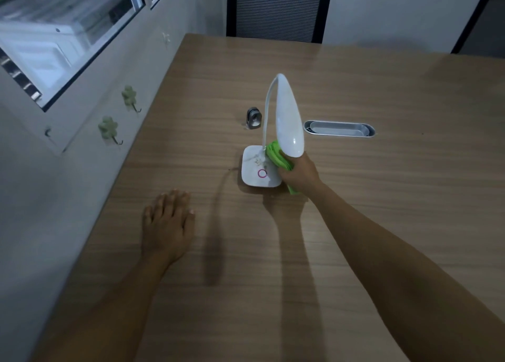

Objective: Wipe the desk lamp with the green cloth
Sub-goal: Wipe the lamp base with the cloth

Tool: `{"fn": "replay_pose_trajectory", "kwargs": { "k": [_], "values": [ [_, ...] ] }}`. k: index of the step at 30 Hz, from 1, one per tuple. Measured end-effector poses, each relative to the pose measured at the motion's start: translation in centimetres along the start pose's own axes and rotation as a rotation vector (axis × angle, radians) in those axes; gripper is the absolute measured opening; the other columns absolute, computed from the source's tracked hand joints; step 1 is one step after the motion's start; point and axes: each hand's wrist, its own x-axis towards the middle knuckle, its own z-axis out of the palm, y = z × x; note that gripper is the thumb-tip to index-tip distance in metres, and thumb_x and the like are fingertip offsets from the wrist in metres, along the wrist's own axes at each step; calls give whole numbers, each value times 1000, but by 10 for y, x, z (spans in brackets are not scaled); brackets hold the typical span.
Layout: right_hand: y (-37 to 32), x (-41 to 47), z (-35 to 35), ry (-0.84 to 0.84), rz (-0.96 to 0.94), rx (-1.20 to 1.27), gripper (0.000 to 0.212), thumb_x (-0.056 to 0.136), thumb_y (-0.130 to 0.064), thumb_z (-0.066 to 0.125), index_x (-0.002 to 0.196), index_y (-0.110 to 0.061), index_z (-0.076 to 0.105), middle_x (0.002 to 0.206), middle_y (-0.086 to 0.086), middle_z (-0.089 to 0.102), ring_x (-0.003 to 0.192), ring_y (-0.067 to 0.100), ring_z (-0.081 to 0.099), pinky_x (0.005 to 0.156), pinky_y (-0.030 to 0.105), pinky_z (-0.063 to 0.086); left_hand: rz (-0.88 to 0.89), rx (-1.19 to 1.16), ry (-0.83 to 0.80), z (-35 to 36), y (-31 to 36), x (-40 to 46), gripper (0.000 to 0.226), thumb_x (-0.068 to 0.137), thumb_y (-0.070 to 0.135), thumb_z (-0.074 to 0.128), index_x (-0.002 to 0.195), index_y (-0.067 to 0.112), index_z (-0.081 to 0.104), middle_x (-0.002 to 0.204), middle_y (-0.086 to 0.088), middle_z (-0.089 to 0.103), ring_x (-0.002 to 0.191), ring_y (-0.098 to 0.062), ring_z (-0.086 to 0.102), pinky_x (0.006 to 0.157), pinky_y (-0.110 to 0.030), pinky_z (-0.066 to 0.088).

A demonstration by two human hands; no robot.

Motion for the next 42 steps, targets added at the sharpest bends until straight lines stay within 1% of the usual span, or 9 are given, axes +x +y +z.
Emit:
{"fn": "replay_pose_trajectory", "kwargs": {
  "k": [5,9,13,16,23,27,30,37,42],
  "values": [
    [7,-46,5,-54,-182,-290,56,75,-27,67,129,-32,56,144,3,45,109,40,56,99,42,47,-4,0,-10,0,0,0,66,89,51,15,143,27,42,153,-4,42,142,-30,35,112,-52,26],
    [7,-71,6,-50,-314,-228,53,70,-22,70,122,-31,63,139,2,52,106,37,58,96,42,48,-7,5,-12,0,0,-1,67,88,52,13,144,28,40,154,-2,40,143,-29,34,113,-52,25],
    [-3,-41,-2,95,-153,-199,49,77,-22,65,125,-29,61,141,2,49,111,38,57,99,42,48,-3,-4,-5,-1,1,-1,67,88,51,14,144,27,42,153,-3,41,142,-29,35,112,-52,25],
    [-10,-31,5,36,-67,-222,49,81,-25,62,129,-30,56,145,1,44,114,40,53,102,42,45,1,-13,-4,0,0,-1,66,88,51,14,144,27,42,154,-4,40,143,-29,34,112,-53,24],
    [-22,-78,43,-81,-346,-293,58,69,-29,69,126,-33,58,143,2,47,107,38,56,96,41,47,-2,-20,7,0,1,-2,63,89,50,18,142,27,44,152,-4,43,141,-29,36,112,-53,26],
    [-32,-50,28,121,-207,-239,55,73,-25,66,126,-30,57,139,6,50,101,41,55,92,43,48,-3,-15,9,0,1,-1,61,89,49,20,141,27,45,151,-4,44,140,-30,37,111,-53,27],
    [-28,-39,28,126,-104,-307,55,77,-27,63,130,-30,52,141,6,46,103,41,52,94,43,46,-3,-26,8,2,0,0,61,90,49,22,141,26,45,151,-4,44,140,-30,37,111,-53,27],
    [-15,-80,52,-62,-388,-430,62,71,-32,66,131,-32,52,146,3,44,106,39,52,92,43,44,-16,-39,5,3,0,-1,59,90,49,22,142,29,43,152,-1,42,142,-29,35,112,-53,26],
    [-41,-48,32,103,-287,-405,56,75,-30,64,131,-27,53,143,8,46,108,39,51,94,43,43,-9,-24,8,1,0,-1,60,91,49,20,143,30,42,152,-1,42,142,-28,36,112,-53,26]
  ]
}}
